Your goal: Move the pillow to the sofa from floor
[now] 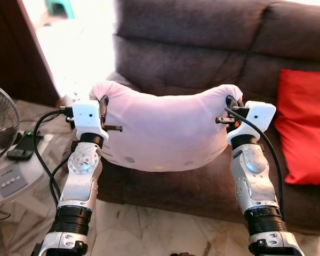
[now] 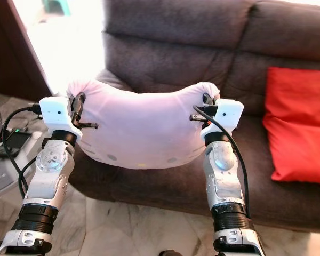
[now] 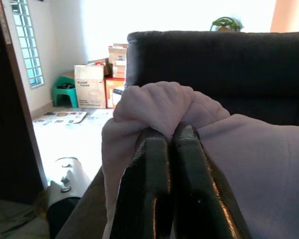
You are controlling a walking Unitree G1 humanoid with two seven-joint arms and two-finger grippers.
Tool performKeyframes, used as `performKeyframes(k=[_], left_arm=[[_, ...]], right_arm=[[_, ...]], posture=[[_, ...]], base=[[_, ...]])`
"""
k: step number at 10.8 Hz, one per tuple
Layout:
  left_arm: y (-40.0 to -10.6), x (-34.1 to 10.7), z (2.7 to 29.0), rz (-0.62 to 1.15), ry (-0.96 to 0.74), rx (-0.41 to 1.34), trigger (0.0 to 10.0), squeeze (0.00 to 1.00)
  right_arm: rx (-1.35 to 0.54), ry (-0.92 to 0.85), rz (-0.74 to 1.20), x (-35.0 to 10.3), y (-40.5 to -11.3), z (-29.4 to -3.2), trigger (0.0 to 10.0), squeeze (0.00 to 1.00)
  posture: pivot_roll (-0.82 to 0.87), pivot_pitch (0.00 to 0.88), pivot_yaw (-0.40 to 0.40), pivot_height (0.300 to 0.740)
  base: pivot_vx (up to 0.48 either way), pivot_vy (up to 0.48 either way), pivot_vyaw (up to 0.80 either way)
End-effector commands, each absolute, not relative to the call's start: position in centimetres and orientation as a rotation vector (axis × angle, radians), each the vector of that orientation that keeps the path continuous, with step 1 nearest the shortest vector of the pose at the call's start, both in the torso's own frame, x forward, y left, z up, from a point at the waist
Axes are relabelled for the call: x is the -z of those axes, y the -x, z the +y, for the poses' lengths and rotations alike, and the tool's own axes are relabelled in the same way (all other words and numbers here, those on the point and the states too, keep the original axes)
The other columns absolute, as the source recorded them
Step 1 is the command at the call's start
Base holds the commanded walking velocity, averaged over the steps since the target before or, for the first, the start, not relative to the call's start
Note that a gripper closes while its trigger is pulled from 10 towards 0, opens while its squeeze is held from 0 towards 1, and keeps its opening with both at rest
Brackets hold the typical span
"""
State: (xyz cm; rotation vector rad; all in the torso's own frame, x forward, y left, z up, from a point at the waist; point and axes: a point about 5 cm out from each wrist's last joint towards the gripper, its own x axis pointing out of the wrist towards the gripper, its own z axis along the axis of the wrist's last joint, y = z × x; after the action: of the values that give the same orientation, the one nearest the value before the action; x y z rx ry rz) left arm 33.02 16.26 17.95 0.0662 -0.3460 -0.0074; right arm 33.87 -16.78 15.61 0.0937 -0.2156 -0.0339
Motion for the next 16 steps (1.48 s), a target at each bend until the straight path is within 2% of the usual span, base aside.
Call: performKeyframes(k=[1,2,9,13,16], left_arm=[[-33.1,-19.3,16.6,-0.405,-0.070,-0.006,10.0,0.00],[-33.1,-19.3,16.6,-0.405,-0.070,-0.005,10.0,0.00],[-33.1,-19.3,16.6,-0.407,-0.072,-0.001,10.0,0.00],[-33.1,-19.3,16.3,-0.404,-0.068,0.019,10.0,0.00],[-33.1,-19.1,15.8,-0.394,-0.065,0.055,10.0,0.00]], right_arm=[[0.054,-0.115,-0.232,-16.1,-33.9,-17.4,10.0,0.00],[0.048,-0.091,-0.234,-16.1,-34.0,-17.3,10.0,0.00],[0.050,-0.095,-0.235,-16.1,-34.0,-17.2,10.0,0.00],[0.041,-0.110,-0.229,-15.9,-34.0,-17.1,10.0,0.00],[0.123,-0.075,-0.211,-15.6,-34.1,-18.2,10.0,0.00]], posture=[[0.09,0.068,-0.063,0.740],[0.09,0.068,-0.063,0.740],[0.10,0.067,-0.065,0.740],[0.10,0.065,-0.064,0.740],[0.10,0.066,-0.063,0.740]], base=[[0.251,0.000,-0.62],[0.255,0.000,-0.61],[0.257,0.000,0.00],[0.263,0.000,-0.30],[0.261,0.000,-0.39]])
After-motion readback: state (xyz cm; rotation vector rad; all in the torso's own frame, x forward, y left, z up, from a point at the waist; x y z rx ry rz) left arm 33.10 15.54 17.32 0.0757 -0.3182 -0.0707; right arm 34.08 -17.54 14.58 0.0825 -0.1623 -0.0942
